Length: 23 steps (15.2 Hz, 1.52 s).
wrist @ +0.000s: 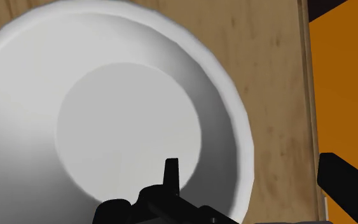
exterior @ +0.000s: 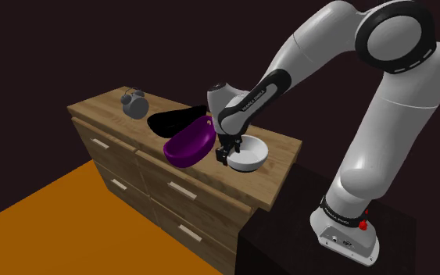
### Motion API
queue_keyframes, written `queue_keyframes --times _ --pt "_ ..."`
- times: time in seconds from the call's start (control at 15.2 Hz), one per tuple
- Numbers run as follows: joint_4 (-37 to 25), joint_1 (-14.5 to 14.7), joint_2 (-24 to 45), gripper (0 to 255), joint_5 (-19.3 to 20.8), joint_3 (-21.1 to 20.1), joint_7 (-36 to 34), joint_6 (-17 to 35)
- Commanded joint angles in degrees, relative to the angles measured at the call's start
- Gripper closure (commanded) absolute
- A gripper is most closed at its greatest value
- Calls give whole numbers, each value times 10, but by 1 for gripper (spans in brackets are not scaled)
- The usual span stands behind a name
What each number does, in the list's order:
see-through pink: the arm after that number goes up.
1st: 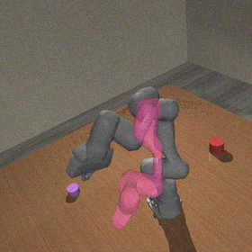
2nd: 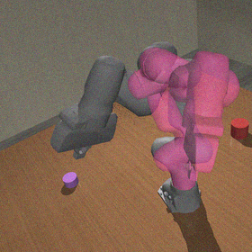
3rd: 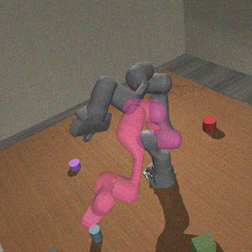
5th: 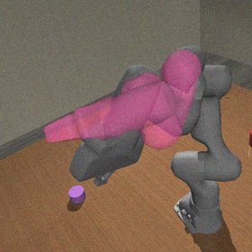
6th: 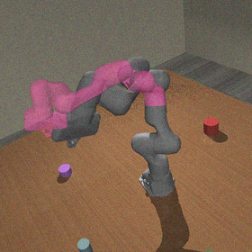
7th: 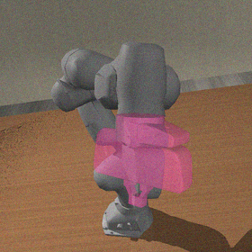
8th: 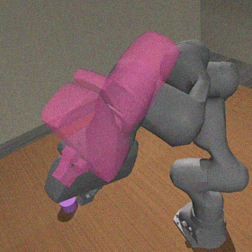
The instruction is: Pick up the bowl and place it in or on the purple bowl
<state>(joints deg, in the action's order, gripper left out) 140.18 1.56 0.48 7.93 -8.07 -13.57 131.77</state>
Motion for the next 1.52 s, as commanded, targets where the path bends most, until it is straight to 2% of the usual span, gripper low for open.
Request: queue_keyframes --times 0.0,0.59,0.66,1.25,1.45 --pt "6 -2 12 0 5 2 -2 18" --pt "10 -2 21 0 9 3 -5 31" --pt "10 -2 21 255 9 3 -5 31" --pt "10 -2 21 255 9 3 -5 31" --pt "6 -2 1 255 2 2 2 7"
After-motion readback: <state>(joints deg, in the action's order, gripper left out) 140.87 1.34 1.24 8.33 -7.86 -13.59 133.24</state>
